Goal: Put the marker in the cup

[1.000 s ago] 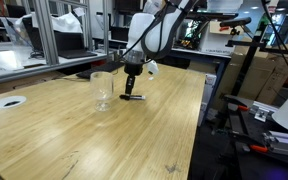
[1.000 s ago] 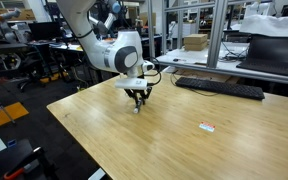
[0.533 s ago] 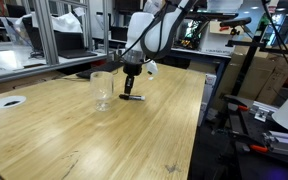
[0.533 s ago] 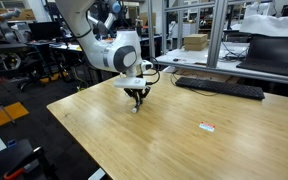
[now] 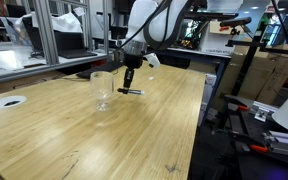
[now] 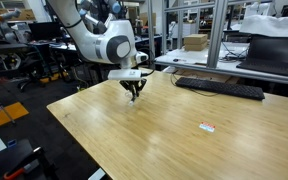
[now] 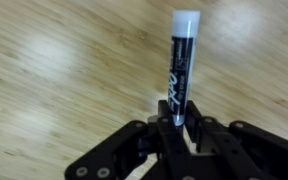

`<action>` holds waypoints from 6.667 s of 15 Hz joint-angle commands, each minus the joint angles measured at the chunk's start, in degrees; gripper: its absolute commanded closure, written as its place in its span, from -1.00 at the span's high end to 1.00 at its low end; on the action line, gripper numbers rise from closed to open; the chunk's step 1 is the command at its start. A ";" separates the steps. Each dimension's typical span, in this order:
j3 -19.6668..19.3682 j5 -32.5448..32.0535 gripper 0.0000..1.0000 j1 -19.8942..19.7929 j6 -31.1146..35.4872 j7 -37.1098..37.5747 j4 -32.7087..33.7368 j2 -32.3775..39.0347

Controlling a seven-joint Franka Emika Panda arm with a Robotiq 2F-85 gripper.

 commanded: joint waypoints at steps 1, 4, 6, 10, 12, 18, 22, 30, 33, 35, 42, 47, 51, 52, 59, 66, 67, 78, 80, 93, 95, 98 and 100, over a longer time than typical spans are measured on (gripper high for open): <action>-1.06 0.35 -0.91 0.18 3.04 2.19 -7.00 -7.60; -2.53 -2.00 -0.91 1.90 9.83 2.80 -11.85 -12.76; -4.57 -4.48 -0.91 4.26 16.73 4.16 -15.06 -15.46; -13.96 -7.42 -0.91 12.61 32.72 4.17 -21.47 -19.07; -17.02 -4.42 -0.91 15.42 39.78 1.17 -23.56 -19.08; -16.37 -4.45 -0.62 15.81 36.37 1.60 -23.34 -19.50; -16.84 -4.43 -0.62 16.05 36.37 1.43 -23.58 -19.51; -16.31 -2.09 -0.91 17.23 36.03 1.20 -17.12 -21.91; -16.10 1.77 -0.91 19.57 35.93 1.75 -11.91 -23.45; -15.00 3.99 -0.91 20.45 35.73 3.52 -8.32 -23.12; -11.24 5.88 -0.91 19.45 35.48 12.19 0.40 -13.29; -13.40 7.49 -0.91 20.78 35.75 13.09 5.08 -5.69; -14.78 9.62 -0.91 22.33 35.81 13.10 2.66 -2.61; -15.23 10.13 -0.91 22.83 35.59 13.09 2.44 -2.07; -16.51 12.57 -0.91 25.42 35.72 13.75 0.94 -0.65; -17.99 14.90 -0.12 28.63 35.70 14.71 -0.70 -0.73; -18.42 15.36 -0.09 29.18 35.69 14.92 -0.83 -0.79; -25.73 17.61 1.00 36.40 35.40 14.20 -5.73 -3.69; -29.12 18.45 1.00 38.88 35.32 13.50 -9.93 -5.77; -29.71 10.34 1.00 36.75 18.37 10.95 -20.88 -31.31; -30.85 10.33 1.00 36.91 14.85 10.28 -21.37 -33.73; -33.90 6.17 1.00 36.40 9.05 12.28 -20.82 -33.94; -35.44 3.55 1.00 36.17 5.60 12.77 -20.80 -34.20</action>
